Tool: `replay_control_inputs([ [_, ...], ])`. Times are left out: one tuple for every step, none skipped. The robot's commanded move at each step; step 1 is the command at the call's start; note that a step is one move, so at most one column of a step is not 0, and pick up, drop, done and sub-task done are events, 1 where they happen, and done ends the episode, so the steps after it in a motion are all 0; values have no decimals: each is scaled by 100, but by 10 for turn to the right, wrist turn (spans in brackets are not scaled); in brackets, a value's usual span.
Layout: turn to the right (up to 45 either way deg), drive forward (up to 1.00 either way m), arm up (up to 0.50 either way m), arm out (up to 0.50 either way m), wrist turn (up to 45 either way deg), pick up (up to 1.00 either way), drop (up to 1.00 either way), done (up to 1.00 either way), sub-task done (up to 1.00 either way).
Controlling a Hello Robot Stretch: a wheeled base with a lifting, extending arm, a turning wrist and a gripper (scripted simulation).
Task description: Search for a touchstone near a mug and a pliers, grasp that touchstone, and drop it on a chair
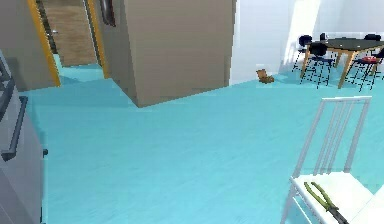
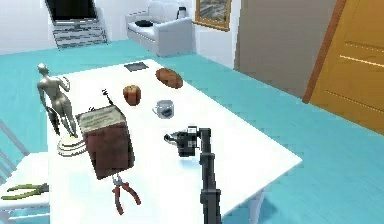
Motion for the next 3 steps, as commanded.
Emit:
replay_control_inputs([
  [0,0,0,0,0,100,0,0,0],
  [0,0,10,0,0,0,0,0,0],
  [0,0,22,0,0,0,0,0,0],
])
